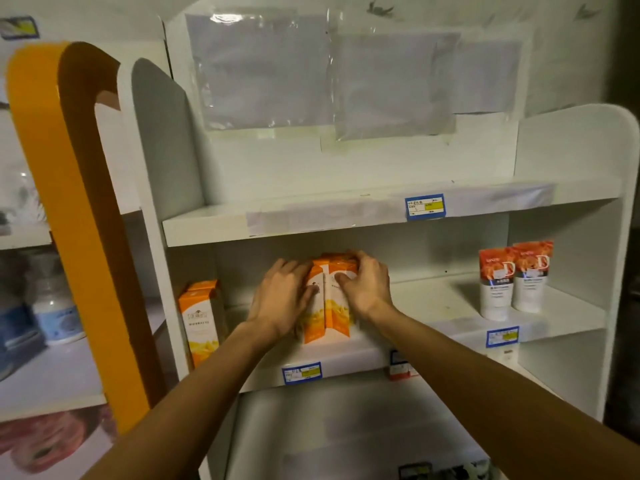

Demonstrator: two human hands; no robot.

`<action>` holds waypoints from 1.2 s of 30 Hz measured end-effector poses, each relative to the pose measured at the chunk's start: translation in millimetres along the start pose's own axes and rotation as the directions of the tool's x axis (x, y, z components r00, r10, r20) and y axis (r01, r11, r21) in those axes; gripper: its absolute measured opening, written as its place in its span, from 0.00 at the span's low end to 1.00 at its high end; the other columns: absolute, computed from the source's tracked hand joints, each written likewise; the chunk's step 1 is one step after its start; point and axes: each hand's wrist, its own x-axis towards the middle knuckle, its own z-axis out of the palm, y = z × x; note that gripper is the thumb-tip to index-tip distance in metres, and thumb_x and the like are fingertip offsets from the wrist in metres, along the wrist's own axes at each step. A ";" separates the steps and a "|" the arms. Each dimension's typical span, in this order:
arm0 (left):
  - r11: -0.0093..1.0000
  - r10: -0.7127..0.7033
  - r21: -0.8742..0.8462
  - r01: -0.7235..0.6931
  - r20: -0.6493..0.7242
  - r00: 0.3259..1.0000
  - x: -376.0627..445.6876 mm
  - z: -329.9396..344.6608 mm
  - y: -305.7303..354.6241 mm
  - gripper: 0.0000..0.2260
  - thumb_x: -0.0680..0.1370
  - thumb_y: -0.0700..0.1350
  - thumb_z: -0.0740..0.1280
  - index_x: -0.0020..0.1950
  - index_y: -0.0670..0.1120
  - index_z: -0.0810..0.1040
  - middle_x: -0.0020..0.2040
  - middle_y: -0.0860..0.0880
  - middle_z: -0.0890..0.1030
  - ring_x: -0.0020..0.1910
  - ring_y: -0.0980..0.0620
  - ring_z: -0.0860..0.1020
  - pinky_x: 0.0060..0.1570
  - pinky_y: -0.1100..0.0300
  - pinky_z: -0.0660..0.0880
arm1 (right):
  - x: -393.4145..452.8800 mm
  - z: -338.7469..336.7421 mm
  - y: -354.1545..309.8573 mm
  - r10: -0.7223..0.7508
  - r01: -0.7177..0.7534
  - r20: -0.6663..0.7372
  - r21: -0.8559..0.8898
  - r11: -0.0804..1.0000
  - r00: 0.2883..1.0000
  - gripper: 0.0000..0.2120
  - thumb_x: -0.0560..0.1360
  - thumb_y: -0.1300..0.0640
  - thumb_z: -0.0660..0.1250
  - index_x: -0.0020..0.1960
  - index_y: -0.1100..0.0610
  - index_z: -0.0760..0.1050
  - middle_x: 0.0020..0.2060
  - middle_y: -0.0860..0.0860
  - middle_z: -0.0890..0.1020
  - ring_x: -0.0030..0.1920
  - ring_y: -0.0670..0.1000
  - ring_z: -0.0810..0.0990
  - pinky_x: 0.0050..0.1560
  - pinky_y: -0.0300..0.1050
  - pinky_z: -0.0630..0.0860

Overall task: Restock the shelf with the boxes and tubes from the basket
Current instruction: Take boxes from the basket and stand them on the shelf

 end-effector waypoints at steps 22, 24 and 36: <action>0.936 0.185 0.258 -0.239 0.217 0.959 -53.7 -3.5 95.5 0.33 0.82 0.60 0.55 0.81 0.45 0.52 0.81 0.43 0.56 0.79 0.43 0.55 0.78 0.47 0.48 | -99.1 -107.9 65.5 -0.075 0.262 0.357 -0.512 0.818 0.931 0.40 0.78 0.38 0.60 0.81 0.57 0.48 0.80 0.54 0.54 0.80 0.53 0.48 0.78 0.53 0.51; 0.910 0.231 0.277 -0.308 0.277 0.933 -66.3 13.6 118.5 0.33 0.81 0.60 0.54 0.81 0.46 0.52 0.81 0.44 0.56 0.79 0.43 0.56 0.78 0.47 0.49 | -116.4 -129.1 90.6 -0.051 0.291 0.397 -0.574 0.766 0.916 0.38 0.80 0.38 0.56 0.81 0.58 0.48 0.80 0.53 0.53 0.80 0.53 0.47 0.78 0.54 0.49; 0.921 0.351 -0.011 -0.390 0.463 0.814 -162.6 154.6 272.7 0.30 0.81 0.61 0.57 0.78 0.46 0.61 0.77 0.44 0.64 0.74 0.43 0.64 0.75 0.47 0.57 | -242.6 -222.2 246.8 0.284 0.094 0.350 -0.762 0.641 0.893 0.33 0.83 0.41 0.49 0.81 0.58 0.49 0.80 0.53 0.54 0.80 0.54 0.48 0.78 0.54 0.49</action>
